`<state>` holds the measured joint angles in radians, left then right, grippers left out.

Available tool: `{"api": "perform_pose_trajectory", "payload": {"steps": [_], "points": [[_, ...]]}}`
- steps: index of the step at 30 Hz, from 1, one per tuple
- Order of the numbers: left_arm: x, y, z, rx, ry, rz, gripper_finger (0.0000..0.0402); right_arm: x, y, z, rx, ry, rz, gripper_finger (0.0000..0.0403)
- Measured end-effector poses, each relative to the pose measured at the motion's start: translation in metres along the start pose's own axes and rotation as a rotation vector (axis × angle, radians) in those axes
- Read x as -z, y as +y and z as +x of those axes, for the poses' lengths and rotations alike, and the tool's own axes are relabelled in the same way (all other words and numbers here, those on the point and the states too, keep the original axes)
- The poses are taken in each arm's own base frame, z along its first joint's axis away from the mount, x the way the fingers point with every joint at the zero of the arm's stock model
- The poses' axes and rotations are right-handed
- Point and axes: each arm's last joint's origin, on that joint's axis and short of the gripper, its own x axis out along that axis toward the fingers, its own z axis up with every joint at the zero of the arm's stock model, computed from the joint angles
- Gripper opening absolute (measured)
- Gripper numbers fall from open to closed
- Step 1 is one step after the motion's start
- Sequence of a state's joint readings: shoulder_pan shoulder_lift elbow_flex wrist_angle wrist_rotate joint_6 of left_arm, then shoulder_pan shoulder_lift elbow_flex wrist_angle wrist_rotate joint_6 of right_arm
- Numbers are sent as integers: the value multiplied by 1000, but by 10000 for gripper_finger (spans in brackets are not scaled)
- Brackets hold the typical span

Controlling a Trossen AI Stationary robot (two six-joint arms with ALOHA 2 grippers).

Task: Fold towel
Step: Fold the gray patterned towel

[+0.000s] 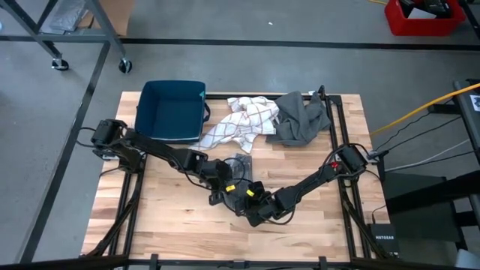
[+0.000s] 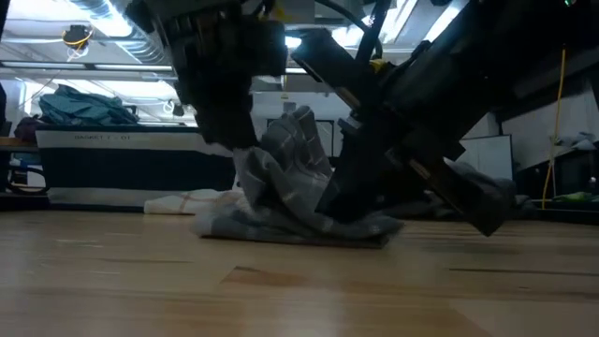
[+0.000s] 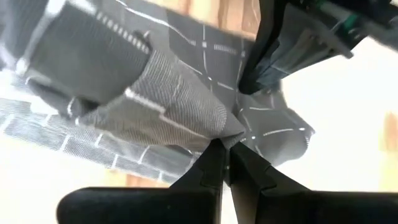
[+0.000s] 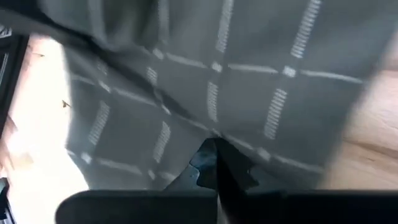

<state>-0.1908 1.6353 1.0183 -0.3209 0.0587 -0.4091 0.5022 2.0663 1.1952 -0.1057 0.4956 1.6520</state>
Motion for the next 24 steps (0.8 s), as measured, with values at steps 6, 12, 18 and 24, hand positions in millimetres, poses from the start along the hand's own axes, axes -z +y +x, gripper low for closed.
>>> {"api": "perform_pose_trajectory", "payload": {"steps": [6, 12, 18, 24], "points": [[-4, 7, -23, -12, -18, -20, 7, 0, -1, 0, 6, 2, -4, 1], [-3, 9, -23, -22, -5, -3, 8, 1, -2, 1, 7, -4, -5, 1], [1, 11, -21, -45, 35, -1, 39, 1, -2, 1, 5, -6, -4, 1], [4, 12, -21, -97, 59, 6, 108, 1, -1, 1, 0, -8, -1, 1]]}}
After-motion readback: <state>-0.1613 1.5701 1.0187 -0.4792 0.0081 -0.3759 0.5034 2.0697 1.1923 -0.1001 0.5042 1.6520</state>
